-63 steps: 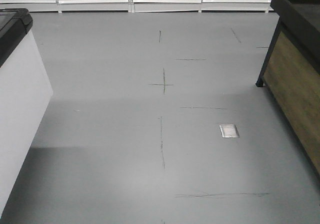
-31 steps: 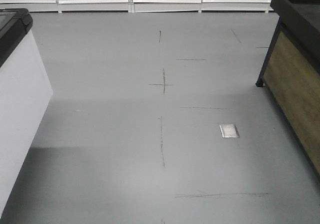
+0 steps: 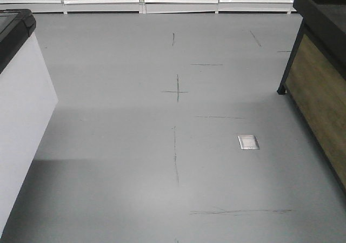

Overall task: Pick three apples into basket with both arms
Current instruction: 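Drive the base forward toward the black produce table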

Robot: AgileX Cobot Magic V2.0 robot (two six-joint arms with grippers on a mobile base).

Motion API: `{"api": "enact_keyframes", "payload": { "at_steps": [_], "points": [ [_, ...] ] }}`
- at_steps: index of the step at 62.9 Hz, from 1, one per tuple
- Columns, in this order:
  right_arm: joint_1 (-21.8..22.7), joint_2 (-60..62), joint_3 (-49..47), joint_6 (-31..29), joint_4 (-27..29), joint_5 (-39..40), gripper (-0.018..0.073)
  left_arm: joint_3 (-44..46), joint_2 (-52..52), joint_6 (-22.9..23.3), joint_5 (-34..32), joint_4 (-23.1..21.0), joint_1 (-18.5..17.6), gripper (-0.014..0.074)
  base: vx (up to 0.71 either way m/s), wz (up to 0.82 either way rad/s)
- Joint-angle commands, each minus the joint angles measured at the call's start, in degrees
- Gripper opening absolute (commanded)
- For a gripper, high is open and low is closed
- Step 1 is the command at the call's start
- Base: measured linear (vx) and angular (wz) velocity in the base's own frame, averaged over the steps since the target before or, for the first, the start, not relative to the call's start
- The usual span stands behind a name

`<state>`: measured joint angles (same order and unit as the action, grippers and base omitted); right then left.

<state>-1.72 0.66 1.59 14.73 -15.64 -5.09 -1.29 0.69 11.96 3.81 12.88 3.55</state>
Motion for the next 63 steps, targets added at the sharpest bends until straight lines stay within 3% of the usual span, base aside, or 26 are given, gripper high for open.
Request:
{"api": "enact_keyframes", "payload": {
  "at_steps": [1,63],
  "points": [
    [0.42,0.79,0.79,-0.15,-0.71,4.34,-0.0004,-0.52,0.85,0.45,-4.15,-0.05,0.04,-0.0006,0.00,0.02],
    [0.42,0.79,0.79,-0.15,-0.71,4.34,-0.0004,-0.52,0.85,0.45,-4.15,-0.05,0.04,-0.0006,0.11,0.04]
  ]
}}
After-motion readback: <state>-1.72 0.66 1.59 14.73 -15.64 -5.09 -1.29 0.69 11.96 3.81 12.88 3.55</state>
